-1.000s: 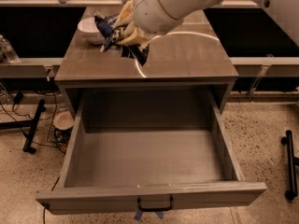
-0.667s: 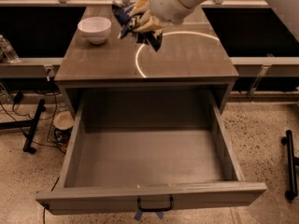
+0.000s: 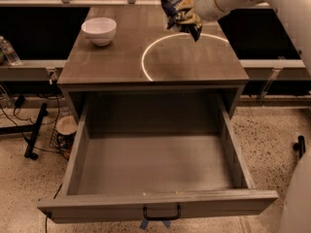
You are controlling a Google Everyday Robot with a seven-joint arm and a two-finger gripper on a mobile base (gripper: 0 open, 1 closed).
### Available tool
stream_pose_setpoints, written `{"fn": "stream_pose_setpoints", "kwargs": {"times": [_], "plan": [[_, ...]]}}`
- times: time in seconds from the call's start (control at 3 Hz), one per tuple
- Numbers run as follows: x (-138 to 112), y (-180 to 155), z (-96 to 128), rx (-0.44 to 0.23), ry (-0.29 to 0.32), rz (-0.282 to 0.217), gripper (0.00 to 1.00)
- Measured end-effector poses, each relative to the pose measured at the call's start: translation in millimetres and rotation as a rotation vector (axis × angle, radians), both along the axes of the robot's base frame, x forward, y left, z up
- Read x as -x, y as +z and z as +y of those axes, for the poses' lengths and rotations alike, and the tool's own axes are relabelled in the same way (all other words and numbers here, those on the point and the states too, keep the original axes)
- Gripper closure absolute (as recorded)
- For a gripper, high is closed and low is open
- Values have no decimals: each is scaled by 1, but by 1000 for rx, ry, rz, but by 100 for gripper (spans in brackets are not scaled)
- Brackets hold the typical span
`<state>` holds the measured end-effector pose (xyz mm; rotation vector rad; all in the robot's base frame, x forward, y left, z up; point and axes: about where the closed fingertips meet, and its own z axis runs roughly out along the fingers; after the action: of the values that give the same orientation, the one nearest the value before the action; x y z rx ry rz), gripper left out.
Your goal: Pick blue chip bag from top drawer and place on counter
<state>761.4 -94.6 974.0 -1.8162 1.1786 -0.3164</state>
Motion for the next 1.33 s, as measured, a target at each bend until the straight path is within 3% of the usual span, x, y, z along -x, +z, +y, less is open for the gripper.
{"fn": "stream_pose_setpoints", "kwargs": {"times": [0.33, 0.67, 1.0, 1.33], "plan": [[-27, -15, -25, -34, -42, -34, 100], [-43, -42, -44, -111, -86, 5, 74], [-40, -62, -38, -161, -85, 57, 51], [-41, -64, -35, -161, -82, 60, 28]]}}
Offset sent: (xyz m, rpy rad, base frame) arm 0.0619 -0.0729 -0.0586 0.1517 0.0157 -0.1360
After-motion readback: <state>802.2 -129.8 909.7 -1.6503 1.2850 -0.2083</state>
